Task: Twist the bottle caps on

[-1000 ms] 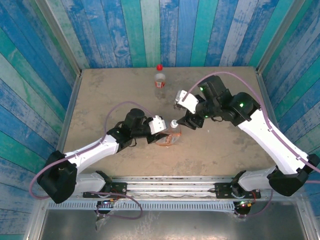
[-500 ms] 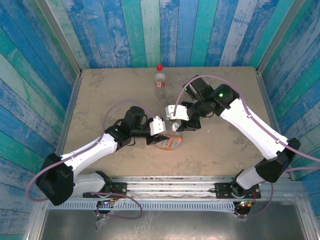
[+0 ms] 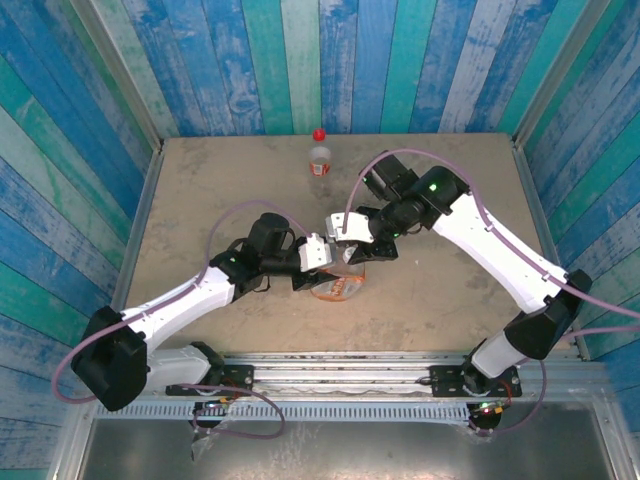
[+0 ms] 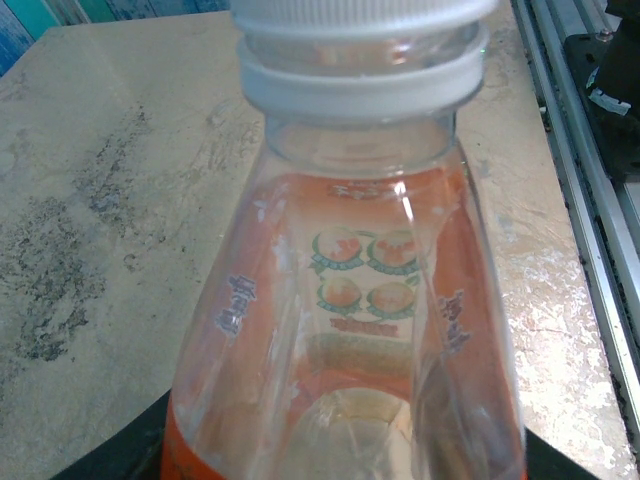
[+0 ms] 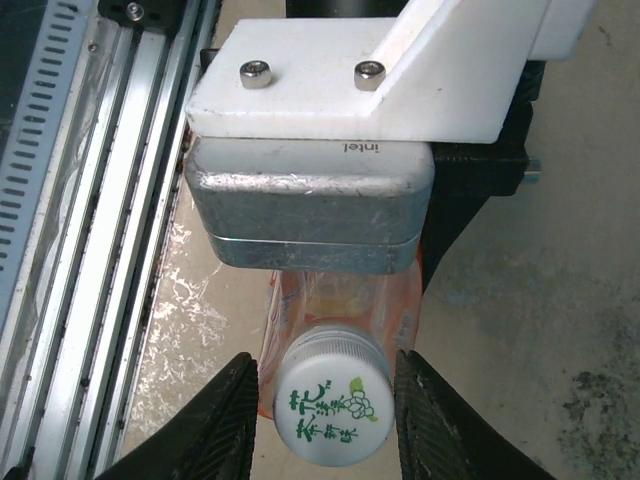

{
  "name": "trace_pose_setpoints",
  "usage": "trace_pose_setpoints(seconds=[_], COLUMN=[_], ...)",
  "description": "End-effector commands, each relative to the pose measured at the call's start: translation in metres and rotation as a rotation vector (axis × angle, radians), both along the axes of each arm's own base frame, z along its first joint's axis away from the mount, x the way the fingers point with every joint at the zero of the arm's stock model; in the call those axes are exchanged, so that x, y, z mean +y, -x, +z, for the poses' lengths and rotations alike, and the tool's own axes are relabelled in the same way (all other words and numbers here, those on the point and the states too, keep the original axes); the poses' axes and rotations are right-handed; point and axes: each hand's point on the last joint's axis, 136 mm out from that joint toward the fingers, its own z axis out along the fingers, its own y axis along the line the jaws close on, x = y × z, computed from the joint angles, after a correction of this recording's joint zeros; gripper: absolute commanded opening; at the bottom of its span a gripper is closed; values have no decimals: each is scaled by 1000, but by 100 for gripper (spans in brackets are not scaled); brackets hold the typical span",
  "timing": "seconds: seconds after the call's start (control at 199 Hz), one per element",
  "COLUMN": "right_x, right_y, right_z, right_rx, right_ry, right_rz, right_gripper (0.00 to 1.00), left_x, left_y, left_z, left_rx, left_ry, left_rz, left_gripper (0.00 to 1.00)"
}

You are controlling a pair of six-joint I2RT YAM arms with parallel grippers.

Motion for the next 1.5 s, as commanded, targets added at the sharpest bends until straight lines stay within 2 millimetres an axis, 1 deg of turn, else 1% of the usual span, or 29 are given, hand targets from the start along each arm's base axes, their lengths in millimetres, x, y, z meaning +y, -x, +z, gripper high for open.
trace_pose_setpoints(seconds=[0.0, 0.09, 0.231, 0.291, 0.366, 0.436, 0.486, 0.546, 0.657, 0.707, 0.777, 0.807, 0.852, 0.957, 1.013, 1.063, 1.113, 1.138, 1.183, 1.228, 1.233, 1.243, 1.278, 1.313, 1.343, 1.424, 1.494], right_x=[-2, -3, -3, -3, -4, -2, -1, 0, 3, 1, 2, 1, -2, -10, -13, -13, -10, -9, -5, 0, 2, 2, 4, 2, 0, -3, -5], right_y=[8, 8, 8, 7, 5, 0, -7, -15, -32, -42, -46, -46, -50, -55, -58, -59, -61, -62, -65, -66, -66, -66, -66, -67, -68, -64, -56], right_z=[1, 0, 0, -1, 0, 0, -1, -2, -4, -7, -10, -12, -17, -25, -26, -25, -20, -16, -5, 6, 9, 10, 20, 27, 32, 49, 61], right_rx=[39, 43, 54, 55, 63, 80, 101, 140, 243, 286, 341, 376, 424, 471, 459, 464, 456, 440, 412, 379, 372, 366, 326, 288, 272, 248, 195], right_ry=[12, 23, 29, 37, 40, 45, 48, 56, 53, 44, 29, 23, 22, 31, 26, 20, 7, -4, -38, -76, -86, -90, -116, -132, -140, -177, -199], right_rz=[15, 11, 0, -14, -41, -113, -205, -325, -620, -790, -945, -1022, -1154, -1357, -1418, -1431, -1407, -1385, -1316, -1222, -1202, -1189, -1107, -1062, -1033, -881, -738], right_gripper=[39, 37, 25, 24, 22, 17, 13, 12, 9, 4, 1, 1, 1, 1, 1, 1, 6, 10, 25, 38, 40, 41, 51, 59, 61, 62, 62], left_x=[-1, -1, -1, -1, -1, 2, 5, 9, 19, 22, 26, 28, 32, 40, 42, 41, 40, 39, 36, 33, 32, 32, 29, 27, 25, 23, 20], left_y=[3, 4, 3, 0, -5, -16, -27, -41, -67, -77, -88, -93, -99, -109, -111, -111, -108, -107, -104, -98, -97, -95, -89, -81, -74, -57, -44], left_z=[24, 25, 25, 27, 31, 34, 36, 42, 48, 50, 51, 50, 50, 49, 49, 49, 48, 46, 43, 39, 38, 37, 36, 34, 33, 28, 23], left_rx=[-52, -53, -57, -63, -81, -108, -140, -183, -251, -272, -293, -299, -307, -333, -341, -345, -339, -335, -323, -301, -300, -293, -281, -265, -253, -214, -185], left_ry=[44, 45, 48, 54, 66, 78, 91, 110, 112, 108, 101, 96, 90, 68, 60, 57, 57, 53, 44, 38, 38, 38, 47, 60, 67, 65, 52], left_rz=[-18, -19, -14, -1, 29, 91, 154, 233, 373, 424, 477, 506, 541, 609, 620, 614, 599, 588, 563, 527, 522, 512, 483, 449, 415, 348, 282], left_gripper=[52, 52, 52, 52, 52, 52, 52, 51, 51, 51, 51, 51, 51, 51, 51, 51, 51, 51, 51, 51, 51, 51, 50, 50, 50, 49, 49])
